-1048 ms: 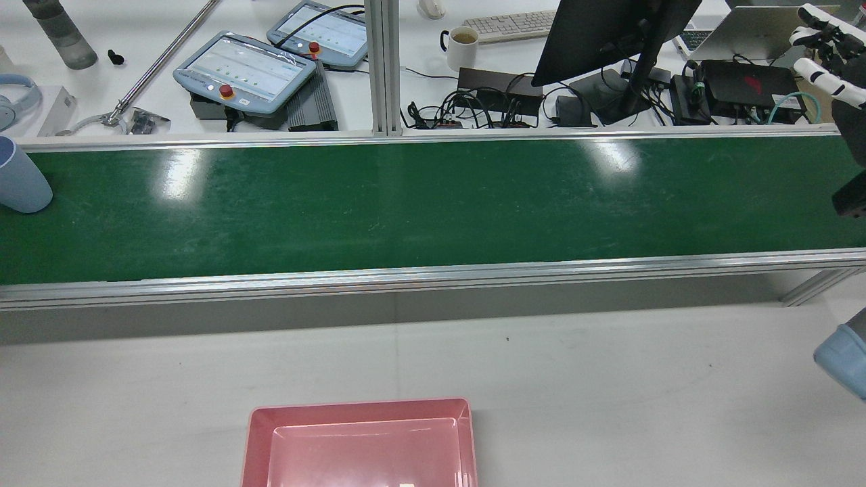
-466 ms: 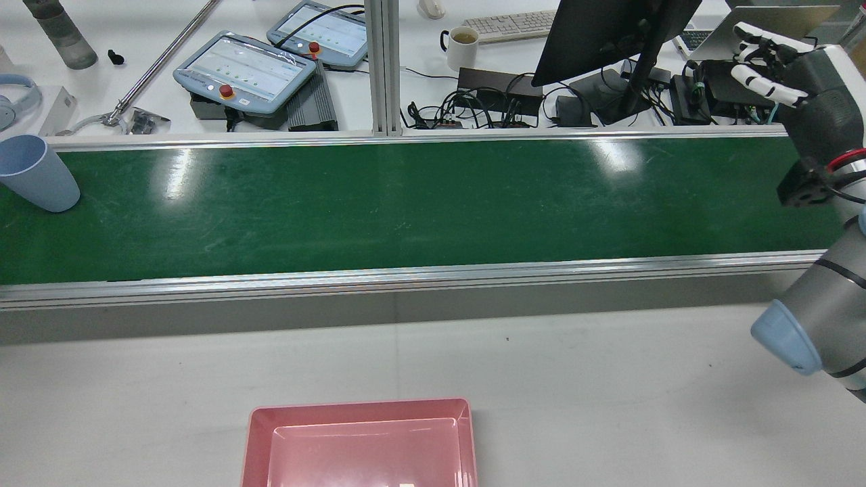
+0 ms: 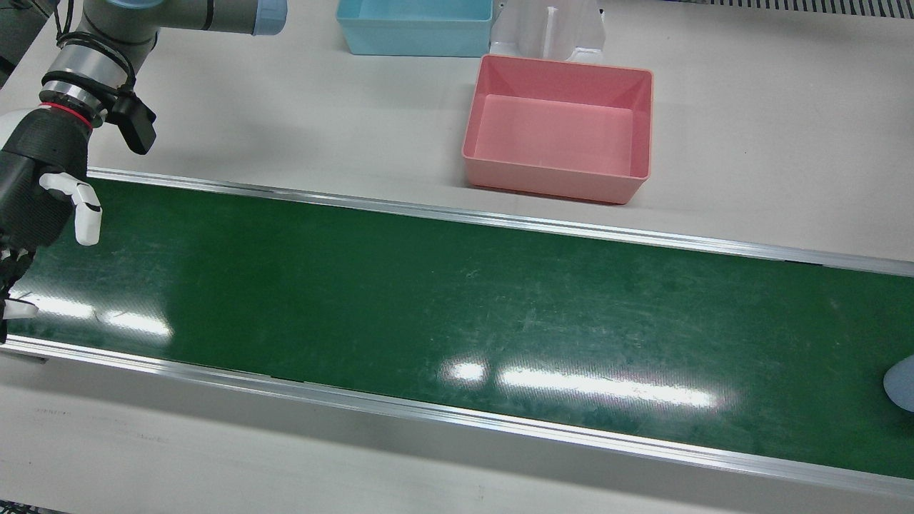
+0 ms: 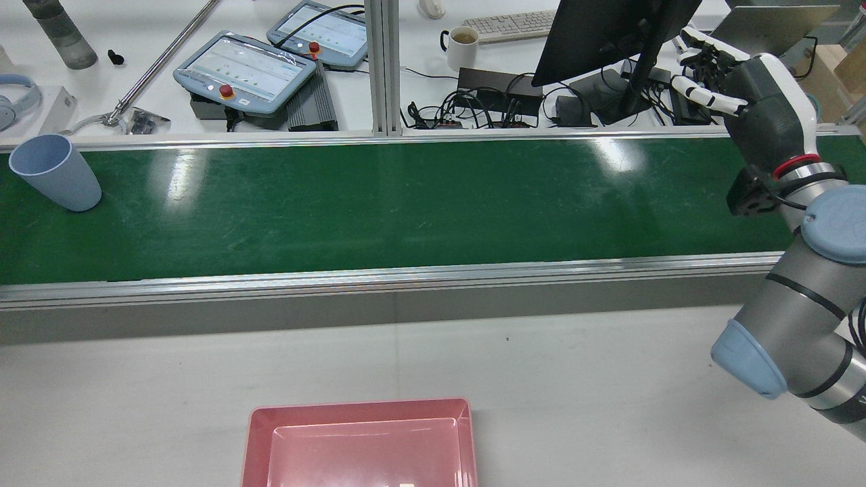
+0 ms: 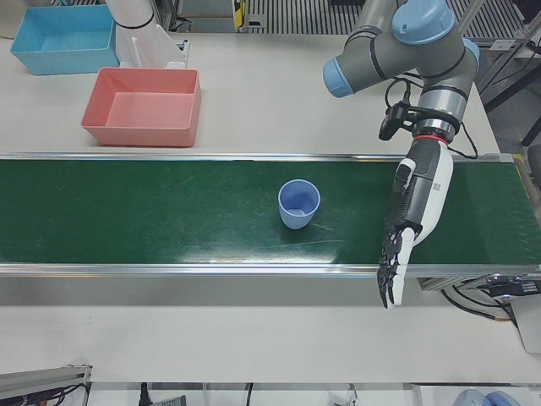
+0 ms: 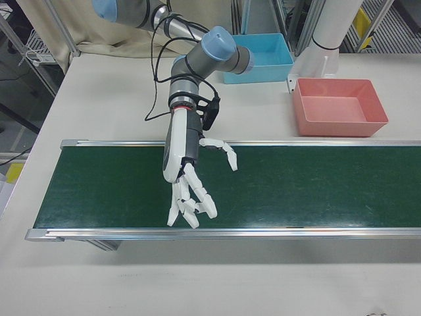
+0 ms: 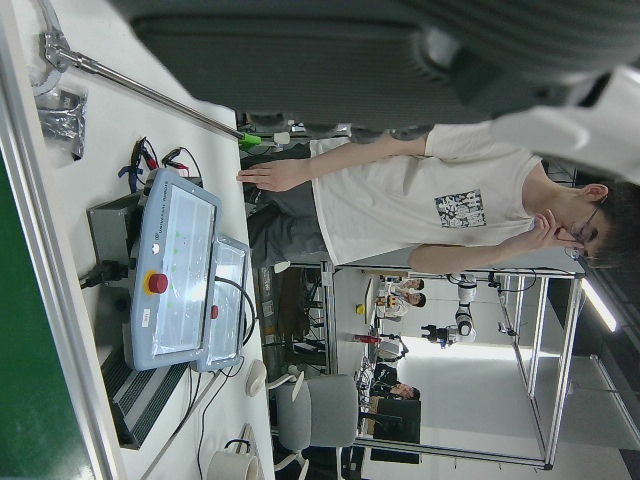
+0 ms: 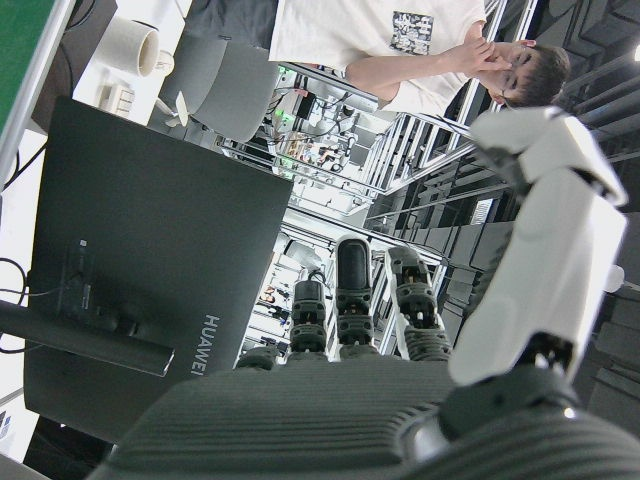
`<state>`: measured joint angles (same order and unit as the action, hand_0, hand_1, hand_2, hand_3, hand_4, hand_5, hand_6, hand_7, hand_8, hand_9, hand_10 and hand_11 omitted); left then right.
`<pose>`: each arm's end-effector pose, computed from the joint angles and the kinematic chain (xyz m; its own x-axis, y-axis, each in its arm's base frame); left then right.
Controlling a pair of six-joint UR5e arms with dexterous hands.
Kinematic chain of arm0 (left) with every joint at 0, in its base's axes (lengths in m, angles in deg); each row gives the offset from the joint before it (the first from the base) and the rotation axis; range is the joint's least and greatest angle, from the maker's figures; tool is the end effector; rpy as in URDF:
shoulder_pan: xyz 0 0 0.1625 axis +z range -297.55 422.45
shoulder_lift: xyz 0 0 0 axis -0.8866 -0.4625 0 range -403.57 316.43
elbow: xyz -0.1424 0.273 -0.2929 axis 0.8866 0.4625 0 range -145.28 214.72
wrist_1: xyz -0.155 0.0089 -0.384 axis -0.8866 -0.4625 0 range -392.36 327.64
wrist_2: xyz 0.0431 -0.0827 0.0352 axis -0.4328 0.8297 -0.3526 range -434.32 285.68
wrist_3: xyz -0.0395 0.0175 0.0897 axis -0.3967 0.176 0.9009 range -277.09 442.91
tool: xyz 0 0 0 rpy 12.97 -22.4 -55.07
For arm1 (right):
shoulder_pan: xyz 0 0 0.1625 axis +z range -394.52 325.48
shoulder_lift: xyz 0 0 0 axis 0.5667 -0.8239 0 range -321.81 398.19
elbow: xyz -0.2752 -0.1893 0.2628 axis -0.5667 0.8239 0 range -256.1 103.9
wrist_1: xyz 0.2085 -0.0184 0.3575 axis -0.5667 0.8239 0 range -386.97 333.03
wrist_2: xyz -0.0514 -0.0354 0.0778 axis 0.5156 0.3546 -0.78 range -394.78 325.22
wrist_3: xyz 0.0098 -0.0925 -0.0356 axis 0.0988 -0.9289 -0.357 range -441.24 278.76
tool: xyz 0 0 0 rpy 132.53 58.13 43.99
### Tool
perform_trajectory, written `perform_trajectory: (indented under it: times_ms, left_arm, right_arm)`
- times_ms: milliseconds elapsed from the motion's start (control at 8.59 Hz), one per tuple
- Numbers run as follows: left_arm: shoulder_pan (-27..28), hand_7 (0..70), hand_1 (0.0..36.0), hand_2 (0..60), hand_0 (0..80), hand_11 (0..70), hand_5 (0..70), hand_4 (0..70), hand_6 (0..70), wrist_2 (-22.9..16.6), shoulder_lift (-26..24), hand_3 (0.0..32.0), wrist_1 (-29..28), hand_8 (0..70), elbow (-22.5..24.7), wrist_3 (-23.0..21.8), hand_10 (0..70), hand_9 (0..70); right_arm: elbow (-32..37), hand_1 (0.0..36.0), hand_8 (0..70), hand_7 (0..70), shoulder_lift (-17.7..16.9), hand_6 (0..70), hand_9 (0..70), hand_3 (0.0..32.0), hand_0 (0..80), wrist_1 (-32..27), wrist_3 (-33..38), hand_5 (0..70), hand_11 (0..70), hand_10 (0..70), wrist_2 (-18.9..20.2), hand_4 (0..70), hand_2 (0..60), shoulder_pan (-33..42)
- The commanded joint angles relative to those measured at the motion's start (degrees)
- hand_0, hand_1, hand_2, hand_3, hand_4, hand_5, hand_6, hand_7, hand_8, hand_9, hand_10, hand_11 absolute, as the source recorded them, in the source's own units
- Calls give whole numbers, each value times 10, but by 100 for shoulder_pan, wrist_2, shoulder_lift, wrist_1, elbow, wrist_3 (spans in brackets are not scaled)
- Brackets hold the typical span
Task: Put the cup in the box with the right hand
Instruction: 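Raise the right hand and move it over the belt, fingers open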
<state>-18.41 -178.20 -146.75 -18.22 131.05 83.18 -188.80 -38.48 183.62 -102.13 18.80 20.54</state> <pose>-0.0172 -0.5822 0.5355 -0.9206 -0.3895 -0.0271 -0.0106 0.0944 -0.9955 -0.1311 -0.5237 0.4370 -0.9519 -0.0498 0.3025 -0.3053 0.0642 -0.9501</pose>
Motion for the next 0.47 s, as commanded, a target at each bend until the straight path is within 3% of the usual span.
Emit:
perform_trajectory:
  times_ms: [0, 116, 233, 349]
  left_arm:
    - [0, 0, 0, 0, 0, 0, 0, 0, 0, 0, 0, 0, -7, 0, 0, 0, 0, 0]
    - [0, 0, 0, 0, 0, 0, 0, 0, 0, 0, 9, 0, -25, 0, 0, 0, 0, 0]
    - [0, 0, 0, 0, 0, 0, 0, 0, 0, 0, 9, 0, -25, 0, -9, 0, 0, 0]
    - [0, 0, 0, 0, 0, 0, 0, 0, 0, 0, 9, 0, -16, 0, -9, 0, 0, 0]
  right_arm:
    - [-778, 34, 70, 438, -373, 94, 180, 0, 464, 246, 24, 32, 0, 0, -713, 92, 0, -318]
    - [-719, 5, 74, 407, -454, 88, 180, 0, 434, 150, 41, 26, 0, 0, -1005, 73, 0, -521]
    - [-640, 0, 78, 345, -542, 77, 172, 0, 358, -42, 33, 18, 0, 0, -1034, 30, 0, -680]
    - [-465, 0, 79, 352, -560, 77, 176, 0, 270, -436, 33, 12, 0, 0, -1034, 46, 0, -751]
